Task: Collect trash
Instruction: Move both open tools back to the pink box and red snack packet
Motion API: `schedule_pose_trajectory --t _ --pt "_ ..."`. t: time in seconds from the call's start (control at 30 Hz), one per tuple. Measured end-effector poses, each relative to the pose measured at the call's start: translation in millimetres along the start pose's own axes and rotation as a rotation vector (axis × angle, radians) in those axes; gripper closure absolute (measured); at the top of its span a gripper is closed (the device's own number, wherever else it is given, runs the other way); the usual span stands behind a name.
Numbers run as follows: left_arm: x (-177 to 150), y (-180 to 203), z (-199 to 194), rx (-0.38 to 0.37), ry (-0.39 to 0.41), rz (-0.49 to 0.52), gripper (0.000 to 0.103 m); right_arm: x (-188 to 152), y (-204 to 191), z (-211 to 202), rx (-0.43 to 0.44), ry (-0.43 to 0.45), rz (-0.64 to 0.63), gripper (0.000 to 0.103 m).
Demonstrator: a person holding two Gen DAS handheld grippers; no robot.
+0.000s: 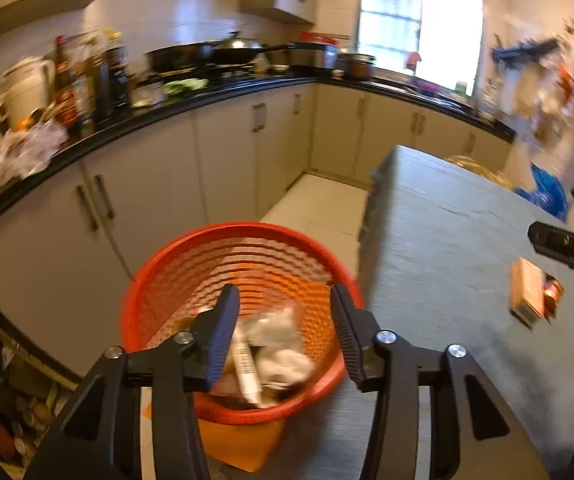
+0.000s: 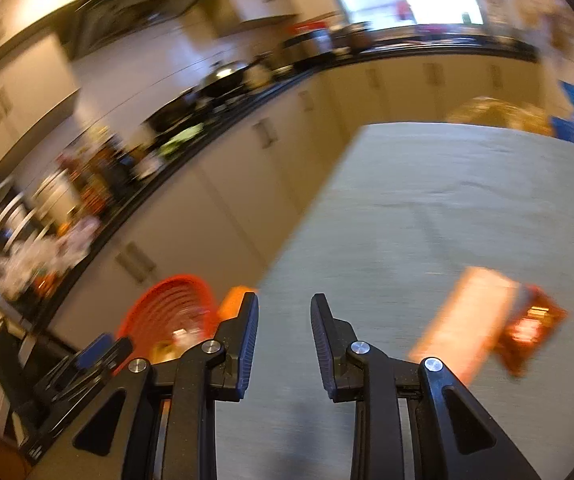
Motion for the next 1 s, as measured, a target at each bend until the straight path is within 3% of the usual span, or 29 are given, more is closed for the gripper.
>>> schedule_pose_trajectory --t 0.13,0.23,0.5,0.63,0.87,0.93,1.0 --pt "0.2 48.4 1.1 -0.066 -0.015 0.089 0.049 4.1 64.5 -31.9 -0.131 0.028 0.12 0.067" --pt "1.0 88.6 4.1 -0.135 -0.031 0.164 0.038 1.2 108.8 -51.1 -0.201 0.038 0.212 0.061" --pt "-0.9 211.7 35.3 -0.338 -0.167 0.328 0.033 -13.3 168.6 -85.8 -0.235 0.058 0.339 0.061" --pt "-4.3 252.3 58.5 -0.355 -0.224 0.386 0.032 -20.2 182.1 -95.9 -0.232 0.063 0.362 0.061" --pt "-13.6 286.2 96.6 -0.296 -0.274 0.447 0.032 -23.6 198.0 -102.9 -0.217 0.068 0.397 0.059" --pt "-14.7 286.3 105.4 -0.297 -0.287 0.428 0.035 -24.9 197.0 -100.9 -0.21 0.064 0.395 0.059" --pt "-15.8 283.6 111.9 -0.29 -0.286 0.416 0.052 -24.0 194.9 -97.2 -0.208 0.058 0.391 0.059"
Point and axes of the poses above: each gripper's, at about its wrist camera, not at the fingertips, and z roughly the way its jaws point, y to its right, x to its top, the point moved 3 cm from there along z, roughly the way its jaws point, and after that the axes turned 5 degrees about y, right-handed, at the moved point
